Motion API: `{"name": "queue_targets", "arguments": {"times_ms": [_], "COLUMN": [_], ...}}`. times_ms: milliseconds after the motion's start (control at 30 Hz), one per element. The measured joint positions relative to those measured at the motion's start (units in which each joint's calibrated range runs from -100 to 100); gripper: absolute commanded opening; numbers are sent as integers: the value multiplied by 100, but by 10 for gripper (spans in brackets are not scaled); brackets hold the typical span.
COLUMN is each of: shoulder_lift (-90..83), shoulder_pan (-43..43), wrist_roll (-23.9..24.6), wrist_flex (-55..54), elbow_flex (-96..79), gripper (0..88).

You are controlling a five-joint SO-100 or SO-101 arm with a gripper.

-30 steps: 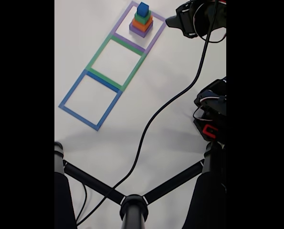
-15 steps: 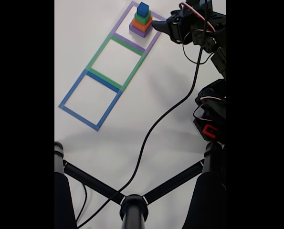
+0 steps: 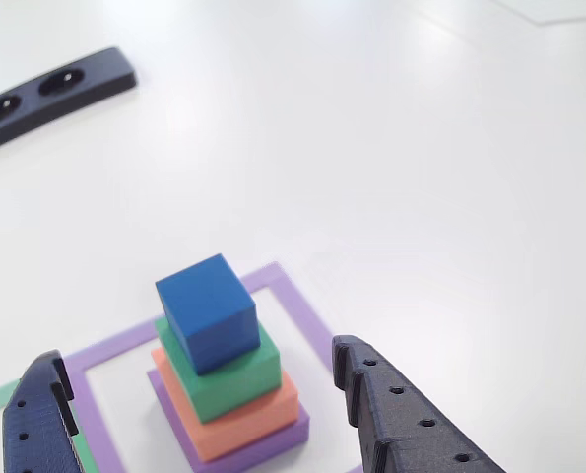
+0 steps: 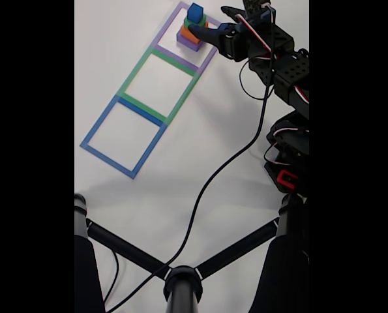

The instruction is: Tower of hanoi

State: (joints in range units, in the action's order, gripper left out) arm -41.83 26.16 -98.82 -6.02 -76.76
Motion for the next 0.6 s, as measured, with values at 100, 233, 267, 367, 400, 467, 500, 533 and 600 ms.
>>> {"name": "queue_targets", "arguments": {"times_ms": [100, 233, 267, 367, 400, 467, 500, 533, 600], "shoulder_lift": [439, 920, 1030, 1334, 1427, 1638, 1739, 1849, 2051], "shoulder_pan": [0, 0, 0, 0, 0, 0, 0, 0, 0], "wrist_roll": [0, 20, 20, 20, 20, 0, -39, -79, -79], "wrist_flex": [-634, -1212, -1340, -1645, -1734, -1854, -1894, -1950, -2055], "elbow_flex": [-9, -9, -9, -9, 0, 26, 87, 157, 279], "gripper": [312, 308, 308, 307, 306, 305, 305, 305, 305]}}
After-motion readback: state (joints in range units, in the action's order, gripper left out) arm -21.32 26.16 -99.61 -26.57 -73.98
